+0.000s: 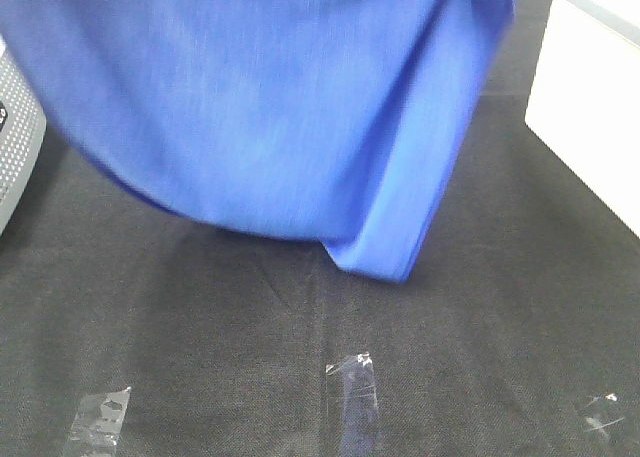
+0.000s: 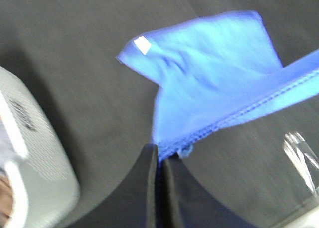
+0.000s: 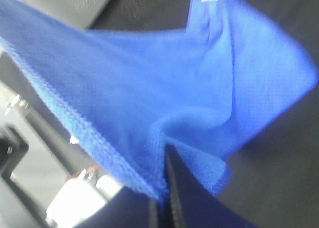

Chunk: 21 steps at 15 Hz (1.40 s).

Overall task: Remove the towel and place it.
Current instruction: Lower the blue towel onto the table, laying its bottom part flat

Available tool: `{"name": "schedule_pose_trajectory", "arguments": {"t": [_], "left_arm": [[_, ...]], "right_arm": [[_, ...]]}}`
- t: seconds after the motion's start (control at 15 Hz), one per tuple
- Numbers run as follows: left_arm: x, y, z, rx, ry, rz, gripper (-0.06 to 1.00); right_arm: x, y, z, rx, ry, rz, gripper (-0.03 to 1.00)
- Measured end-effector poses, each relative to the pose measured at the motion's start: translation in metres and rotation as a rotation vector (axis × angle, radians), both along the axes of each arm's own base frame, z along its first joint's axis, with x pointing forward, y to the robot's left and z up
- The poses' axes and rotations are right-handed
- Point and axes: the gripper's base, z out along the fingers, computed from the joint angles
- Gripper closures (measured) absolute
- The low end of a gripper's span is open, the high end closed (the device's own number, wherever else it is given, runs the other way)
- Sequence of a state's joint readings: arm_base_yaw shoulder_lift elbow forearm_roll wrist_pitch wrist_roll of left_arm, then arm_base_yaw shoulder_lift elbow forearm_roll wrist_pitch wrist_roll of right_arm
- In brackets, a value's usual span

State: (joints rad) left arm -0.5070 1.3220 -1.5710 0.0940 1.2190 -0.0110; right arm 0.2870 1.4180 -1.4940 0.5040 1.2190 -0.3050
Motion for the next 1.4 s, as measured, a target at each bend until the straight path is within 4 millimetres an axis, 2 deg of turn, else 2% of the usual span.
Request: {"name": "schedule_pose_trajectory", "arguments": {"t": [0.13, 0.4, 0.47, 0.67, 0.73, 0.87, 1.07, 1.27, 1.4], "left_arm": [[-0.015, 0.003, -0.010, -0.029, 0.045, -0.016, 0.94], [-0.046, 0.013, -0.030, -0.085, 0.114, -0.034, 0.94], [-0.059, 0.017, -0.040, -0.105, 0.148, -0.038, 0.94], [-0.088, 0.024, -0.066, -0.163, 0.233, -0.053, 0.94], [-0.088, 0.024, -0.066, -0.163, 0.233, -0.053, 0.94], [-0.111, 0.031, -0.084, -0.213, 0.288, -0.055, 0.94], [-0.133, 0.034, -0.097, -0.300, 0.343, -0.061, 0.94], [-0.141, 0.033, -0.113, -0.336, 0.418, -0.060, 0.94], [-0.143, 0.031, -0.141, -0.314, 0.523, -0.037, 0.94]], "right_arm": [[-0.017, -0.004, -0.024, -0.012, 0.086, -0.005, 0.97], [-0.050, -0.009, -0.056, 0.022, 0.211, -0.006, 0.97], [-0.062, -0.011, -0.065, 0.027, 0.241, -0.005, 0.97], [-0.082, -0.016, -0.077, 0.039, 0.274, -0.006, 0.97], [-0.082, -0.016, -0.077, 0.039, 0.274, -0.006, 0.97], [-0.096, -0.019, -0.082, 0.045, 0.282, -0.006, 0.97], [-0.119, -0.026, -0.099, 0.043, 0.315, -0.008, 0.97], [-0.131, -0.029, -0.108, 0.041, 0.332, -0.016, 0.97], [-0.135, -0.030, -0.114, 0.041, 0.358, -0.022, 0.97]]}}
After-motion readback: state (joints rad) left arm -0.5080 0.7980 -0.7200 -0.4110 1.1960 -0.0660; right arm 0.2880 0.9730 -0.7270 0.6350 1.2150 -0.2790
